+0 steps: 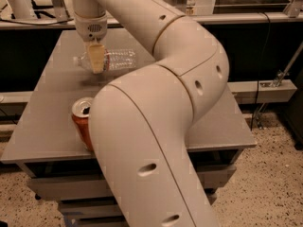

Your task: Knock water bottle over

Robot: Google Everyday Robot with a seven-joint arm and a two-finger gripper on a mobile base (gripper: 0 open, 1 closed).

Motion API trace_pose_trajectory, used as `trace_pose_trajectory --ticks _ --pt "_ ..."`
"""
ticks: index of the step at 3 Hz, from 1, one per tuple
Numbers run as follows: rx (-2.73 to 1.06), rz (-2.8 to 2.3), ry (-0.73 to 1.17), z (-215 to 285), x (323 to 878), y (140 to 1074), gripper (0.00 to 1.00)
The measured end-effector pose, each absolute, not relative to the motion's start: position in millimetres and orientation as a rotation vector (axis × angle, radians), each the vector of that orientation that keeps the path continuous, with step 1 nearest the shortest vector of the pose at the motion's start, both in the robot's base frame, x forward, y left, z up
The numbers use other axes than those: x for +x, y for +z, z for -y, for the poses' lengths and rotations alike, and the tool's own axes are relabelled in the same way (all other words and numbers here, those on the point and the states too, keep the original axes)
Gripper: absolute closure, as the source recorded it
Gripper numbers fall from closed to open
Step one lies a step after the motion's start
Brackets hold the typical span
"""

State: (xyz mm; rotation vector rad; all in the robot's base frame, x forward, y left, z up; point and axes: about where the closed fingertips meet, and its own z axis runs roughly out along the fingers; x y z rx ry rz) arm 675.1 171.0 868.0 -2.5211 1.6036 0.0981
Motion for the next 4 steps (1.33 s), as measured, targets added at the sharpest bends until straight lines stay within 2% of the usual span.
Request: trace_pose_trajectory --ticks 2,4 --pt "-2.540 -1.649 0.079 -161 664 863 0.60" --pt "-2.550 -1.664 0.095 -157 653 859 0.12"
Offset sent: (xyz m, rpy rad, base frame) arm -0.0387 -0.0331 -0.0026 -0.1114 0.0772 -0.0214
